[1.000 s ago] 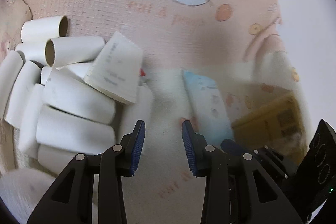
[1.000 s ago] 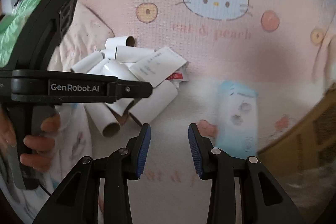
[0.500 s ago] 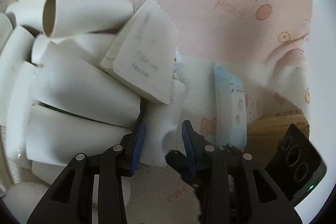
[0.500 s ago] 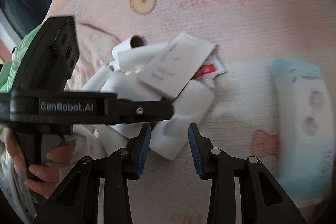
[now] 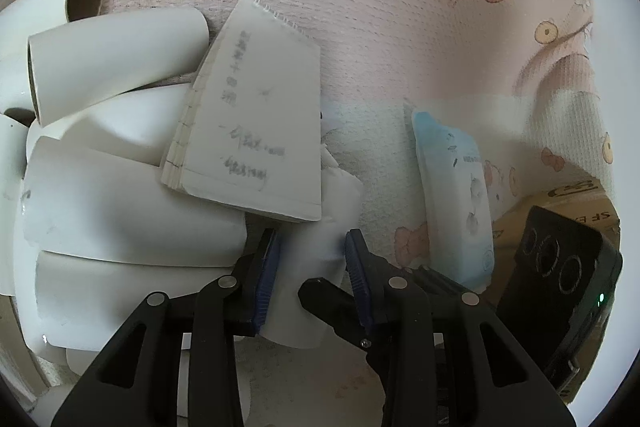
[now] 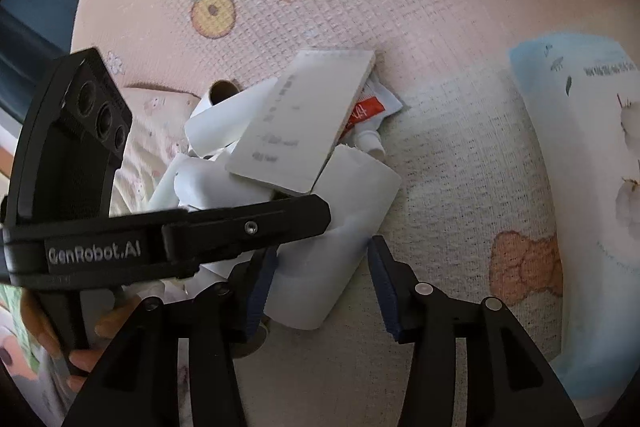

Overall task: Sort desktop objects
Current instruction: 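Close the left tool on the white tube and lift it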

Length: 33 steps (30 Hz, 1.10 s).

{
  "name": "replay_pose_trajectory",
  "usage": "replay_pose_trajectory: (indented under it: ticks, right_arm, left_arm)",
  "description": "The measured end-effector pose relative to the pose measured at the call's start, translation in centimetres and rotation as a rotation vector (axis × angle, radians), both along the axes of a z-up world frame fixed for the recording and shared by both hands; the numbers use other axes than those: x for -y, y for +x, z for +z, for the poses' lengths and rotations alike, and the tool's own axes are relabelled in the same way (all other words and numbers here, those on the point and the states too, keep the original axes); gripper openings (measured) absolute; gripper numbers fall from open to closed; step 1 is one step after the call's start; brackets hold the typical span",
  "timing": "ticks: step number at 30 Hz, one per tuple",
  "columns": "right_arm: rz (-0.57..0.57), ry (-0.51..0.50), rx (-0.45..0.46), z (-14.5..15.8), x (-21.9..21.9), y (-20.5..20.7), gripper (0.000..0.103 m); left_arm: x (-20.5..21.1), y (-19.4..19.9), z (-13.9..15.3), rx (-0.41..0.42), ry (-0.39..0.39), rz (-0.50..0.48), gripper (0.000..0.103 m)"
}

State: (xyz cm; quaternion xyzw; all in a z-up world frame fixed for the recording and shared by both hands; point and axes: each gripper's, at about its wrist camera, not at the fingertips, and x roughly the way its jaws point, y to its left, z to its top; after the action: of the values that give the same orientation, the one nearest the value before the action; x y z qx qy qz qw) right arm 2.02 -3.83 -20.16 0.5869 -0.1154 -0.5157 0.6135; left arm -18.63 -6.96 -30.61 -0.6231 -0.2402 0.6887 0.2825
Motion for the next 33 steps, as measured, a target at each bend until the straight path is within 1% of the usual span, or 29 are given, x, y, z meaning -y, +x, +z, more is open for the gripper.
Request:
replay_pose_trajectory:
  ticks: [2,3,5,8,9,12,15,18,22,24,26,28,29,30,33]
  right_arm:
    - [0.002,0.018,0.019,-0.2,0.3,-0.1,0.046]
    - [0.008,0.030,0.031,0.2,0.1,-0.5,0.047]
    - [0.023,0.042,0.024,0.3,0.3,-0.4,0.047]
    - [0.052,0.059,-0.028,0.9,0.2,-0.1,0.049]
    - [0.063,0.071,-0.067,1.3,-0.1,0.1,0.049]
    - [0.086,0.112,-0.136,1.7,-0.9,0.5,0.049]
    - [0.081,0.146,-0.152,1.5,-2.1,0.3,0.049]
    - [0.078,0.180,-0.152,1.2,-3.5,0.6,0.048]
    - [0.057,0.206,-0.145,0.9,-5.4,1.3,0.048]
    - [0.049,0.214,-0.133,0.9,-6.5,1.5,0.047]
    - [0.043,0.217,-0.132,1.1,-7.5,1.7,0.047]
    - [0.034,0.211,-0.161,1.7,-8.4,2.1,0.047]
    - [0.030,0.208,-0.177,2.2,-8.8,2.3,0.047]
    - [0.027,0.209,-0.183,2.4,-9.1,2.4,0.047]
    - [0.035,0.248,-0.217,2.7,-10.9,2.8,0.046]
  left_arm:
    - [0.1,0.0,-0.1,0.004,0.006,-0.008,0.039]
    - [0.0,0.1,-0.1,0.007,0.010,-0.011,0.039]
    - [-0.1,0.3,-0.1,0.009,0.016,-0.030,0.039]
    - [-0.4,0.9,-0.4,0.041,0.051,-0.064,0.039]
    - [-0.5,1.0,-0.6,0.059,0.065,-0.076,0.039]
    - [-1.2,1.8,-1.0,0.100,0.110,-0.107,0.039]
    - [-1.9,2.8,-1.2,0.128,0.149,-0.123,0.039]
    - [-2.6,3.9,-1.0,0.146,0.170,-0.145,0.039]
    - [-3.4,5.4,-0.5,0.141,0.169,-0.173,0.039]
    - [-3.6,6.3,0.0,0.124,0.166,-0.184,0.039]
    - [-4.0,7.1,1.2,0.074,0.158,-0.211,0.039]
    - [-4.2,8.2,2.6,0.005,0.147,-0.235,0.039]
    - [-4.3,8.6,3.0,-0.011,0.142,-0.240,0.039]
    - [-4.4,9.1,3.2,-0.008,0.145,-0.240,0.039]
    - [-4.4,10.5,2.9,0.039,0.188,-0.208,0.039]
